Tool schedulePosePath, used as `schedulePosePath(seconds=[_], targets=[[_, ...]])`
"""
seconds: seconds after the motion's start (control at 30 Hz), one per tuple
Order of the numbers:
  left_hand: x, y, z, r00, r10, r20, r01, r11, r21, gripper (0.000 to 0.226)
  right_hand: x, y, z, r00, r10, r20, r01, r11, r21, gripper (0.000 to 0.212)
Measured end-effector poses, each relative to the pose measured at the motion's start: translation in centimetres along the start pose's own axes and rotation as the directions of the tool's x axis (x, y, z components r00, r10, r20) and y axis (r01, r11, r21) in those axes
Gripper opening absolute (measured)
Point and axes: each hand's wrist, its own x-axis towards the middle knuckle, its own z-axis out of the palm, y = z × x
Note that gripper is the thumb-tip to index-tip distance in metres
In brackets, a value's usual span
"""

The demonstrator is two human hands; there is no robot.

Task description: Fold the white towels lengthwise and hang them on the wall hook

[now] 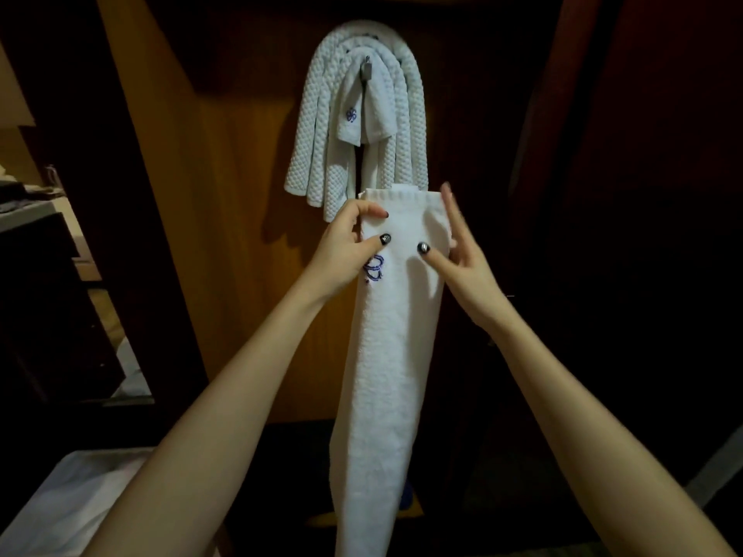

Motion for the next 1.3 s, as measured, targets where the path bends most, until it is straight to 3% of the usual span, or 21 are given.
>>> schedulePosePath(seconds=[0.17,0.27,0.33,0.43,0.53,0.7,0.8,0.97,1.1,1.2,1.27,1.3], targets=[[1.0,0.4,0.1,1.000,0.003,0.030,-0.001,0.998,-0.066,0.032,-3.9,2.2,0.9,0.976,0.209,-0.062,-0.195,0.965,0.178,0.037],[1.3,0.0,-0.3,1.000,-0.005,0.019,0.006,1.000,-0.023,0.031,-4.3,1.4,1.1,0.976,0.209,0.061,-0.217,0.955,0.203,0.030],[1.5,-0.6,-0.4,1.000,-0.029,-0.007,0.028,0.999,-0.036,0.031,-4.0,0.8,1.3,0.976,0.201,0.089,-0.216,0.952,0.215,0.032],[0.7,-1.6,-0.1,0.993,-0.105,-0.057,0.094,0.982,-0.164,0.027,-2.8,0.1,1.9,0.979,0.203,-0.017,-0.195,0.956,0.222,0.032],[-3.0,-4.0,-0.1,0.978,-0.090,-0.186,0.070,0.991,-0.111,0.014,-1.8,-0.2,1.7,0.977,0.202,-0.069,-0.185,0.962,0.200,0.034],[-11.0,-9.4,1.3,0.968,-0.204,-0.145,0.196,0.978,-0.068,0.028,-0.7,0.4,0.6,0.968,0.248,-0.047,-0.230,0.944,0.238,0.039],[-13.1,-11.1,1.7,0.952,-0.270,-0.142,0.245,0.955,-0.168,0.016,-0.3,0.5,-0.2,0.958,0.286,-0.030,-0.269,0.928,0.256,0.042],[-13.4,-10.5,2.3,0.939,-0.341,0.032,0.342,0.933,-0.111,0.017,0.6,0.4,-2.0,0.940,0.341,-0.004,-0.319,0.884,0.342,0.047],[-12.8,-9.8,2.9,0.953,-0.279,0.115,0.288,0.955,-0.071,0.033,1.3,0.1,-3.3,0.929,0.370,0.000,-0.321,0.805,0.498,0.044],[-12.9,-9.7,3.4,0.954,-0.256,0.154,0.270,0.960,-0.075,0.022,1.2,0.4,-4.1,0.924,0.383,-0.003,-0.303,0.736,0.605,0.044],[-12.8,-9.5,3.8,0.926,-0.288,0.243,0.302,0.953,-0.018,0.055,1.2,0.6,-4.3,0.921,0.390,-0.012,-0.291,0.708,0.643,0.044],[-12.6,-9.4,4.1,0.906,-0.329,0.267,0.338,0.941,0.013,0.060,1.1,0.8,-4.3,0.920,0.392,-0.014,-0.286,0.696,0.659,0.044]])
